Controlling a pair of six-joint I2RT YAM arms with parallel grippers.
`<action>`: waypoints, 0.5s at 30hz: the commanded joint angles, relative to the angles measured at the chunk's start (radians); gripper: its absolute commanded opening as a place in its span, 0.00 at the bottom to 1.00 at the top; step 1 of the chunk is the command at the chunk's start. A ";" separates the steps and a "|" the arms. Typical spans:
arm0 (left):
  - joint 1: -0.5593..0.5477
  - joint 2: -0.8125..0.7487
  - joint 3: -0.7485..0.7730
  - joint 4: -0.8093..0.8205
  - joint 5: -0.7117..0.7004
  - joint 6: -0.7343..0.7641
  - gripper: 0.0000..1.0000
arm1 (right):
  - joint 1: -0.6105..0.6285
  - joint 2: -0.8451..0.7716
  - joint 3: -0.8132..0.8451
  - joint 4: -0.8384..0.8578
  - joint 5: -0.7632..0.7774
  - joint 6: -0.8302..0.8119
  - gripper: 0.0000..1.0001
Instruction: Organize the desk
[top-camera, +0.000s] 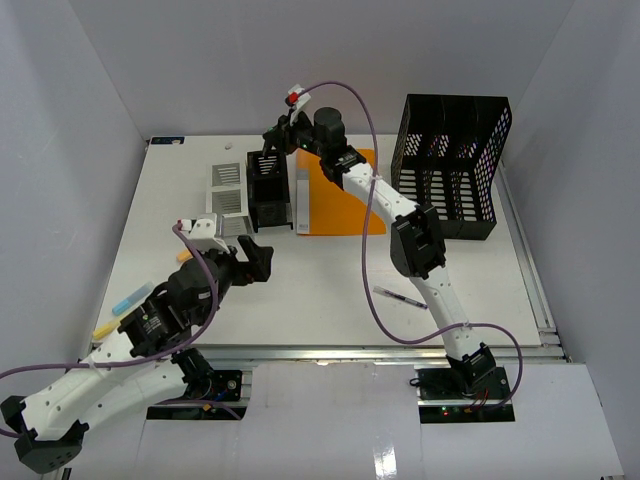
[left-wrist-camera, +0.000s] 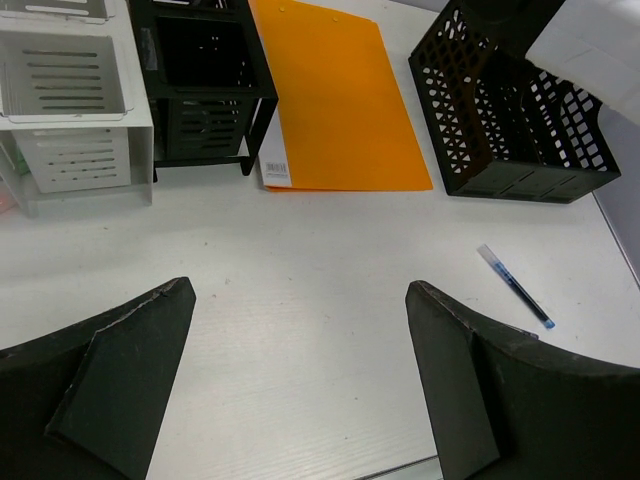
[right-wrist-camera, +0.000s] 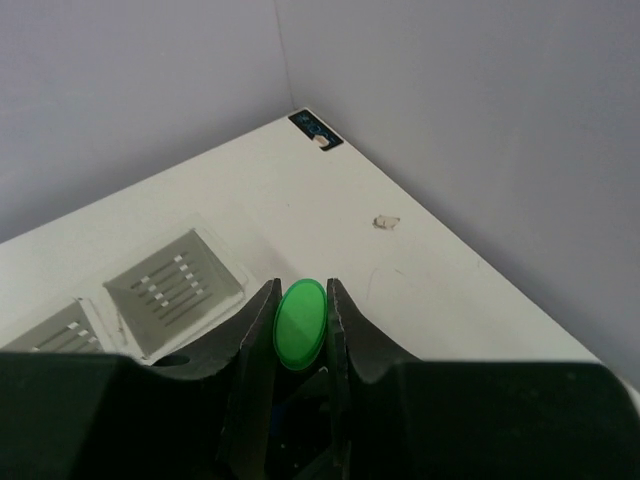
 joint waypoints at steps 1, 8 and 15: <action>0.002 -0.036 -0.009 -0.034 -0.034 -0.024 0.98 | 0.005 0.011 -0.009 0.082 0.043 -0.038 0.08; 0.003 -0.059 -0.011 -0.056 -0.017 -0.046 0.98 | 0.021 -0.009 -0.093 0.086 0.066 -0.080 0.21; 0.003 -0.038 -0.059 -0.052 0.084 -0.125 0.98 | 0.031 -0.102 -0.161 0.026 0.048 -0.117 0.92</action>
